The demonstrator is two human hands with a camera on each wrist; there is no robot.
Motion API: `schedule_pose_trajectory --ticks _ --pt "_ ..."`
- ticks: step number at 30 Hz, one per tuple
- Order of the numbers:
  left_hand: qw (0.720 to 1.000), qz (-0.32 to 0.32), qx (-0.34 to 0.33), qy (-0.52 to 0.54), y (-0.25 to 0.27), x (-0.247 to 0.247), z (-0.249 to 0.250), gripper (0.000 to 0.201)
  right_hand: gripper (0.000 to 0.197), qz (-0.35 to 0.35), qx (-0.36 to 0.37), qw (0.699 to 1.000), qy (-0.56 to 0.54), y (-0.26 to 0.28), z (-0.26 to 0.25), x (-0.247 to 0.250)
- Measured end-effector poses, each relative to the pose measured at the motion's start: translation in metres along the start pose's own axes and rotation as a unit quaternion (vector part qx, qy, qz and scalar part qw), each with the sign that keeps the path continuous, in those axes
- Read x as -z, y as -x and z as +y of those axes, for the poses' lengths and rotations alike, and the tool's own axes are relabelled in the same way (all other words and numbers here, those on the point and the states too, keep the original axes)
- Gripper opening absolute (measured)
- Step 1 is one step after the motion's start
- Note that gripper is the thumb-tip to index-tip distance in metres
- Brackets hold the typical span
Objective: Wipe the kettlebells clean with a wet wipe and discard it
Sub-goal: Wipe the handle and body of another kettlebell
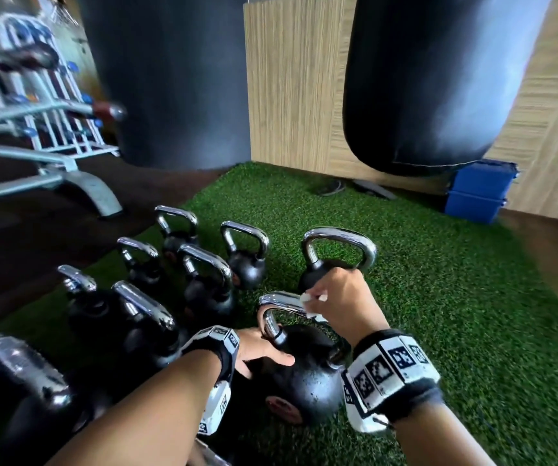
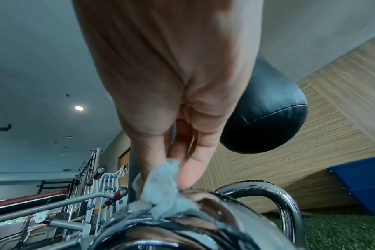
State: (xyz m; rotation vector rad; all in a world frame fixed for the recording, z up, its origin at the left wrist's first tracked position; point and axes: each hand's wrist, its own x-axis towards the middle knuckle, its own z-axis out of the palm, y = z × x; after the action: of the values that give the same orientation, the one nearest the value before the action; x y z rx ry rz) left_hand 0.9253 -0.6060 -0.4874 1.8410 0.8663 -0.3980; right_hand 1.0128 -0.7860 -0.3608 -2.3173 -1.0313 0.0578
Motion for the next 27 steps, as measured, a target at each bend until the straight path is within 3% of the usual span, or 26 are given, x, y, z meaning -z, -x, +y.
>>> schedule_pose_trajectory --ticks 5,8,14,20,24,27 --pt "0.999 0.002 -0.025 0.024 0.002 0.000 -0.003 0.101 0.015 0.041 -0.031 0.999 0.000 0.009 0.007 0.000" --pt "0.999 -0.003 -0.021 0.031 0.003 0.002 -0.005 0.108 0.002 0.078 0.002 0.996 -0.036 0.015 0.004 -0.006" --pt "0.998 -0.027 -0.044 0.023 0.000 0.003 -0.008 0.110 0.010 0.173 -0.030 0.979 -0.102 0.036 0.031 -0.013" --pt "0.997 -0.034 -0.065 0.014 -0.001 0.005 -0.009 0.087 0.021 0.228 -0.040 0.963 -0.139 0.052 0.045 -0.026" --pt "0.997 -0.046 -0.059 0.025 -0.001 0.005 -0.008 0.072 0.021 0.273 -0.093 0.941 -0.175 0.072 0.061 -0.040" --pt "0.997 -0.038 -0.058 0.023 -0.002 0.005 -0.009 0.087 0.024 0.278 -0.140 0.929 -0.200 0.077 0.074 -0.048"
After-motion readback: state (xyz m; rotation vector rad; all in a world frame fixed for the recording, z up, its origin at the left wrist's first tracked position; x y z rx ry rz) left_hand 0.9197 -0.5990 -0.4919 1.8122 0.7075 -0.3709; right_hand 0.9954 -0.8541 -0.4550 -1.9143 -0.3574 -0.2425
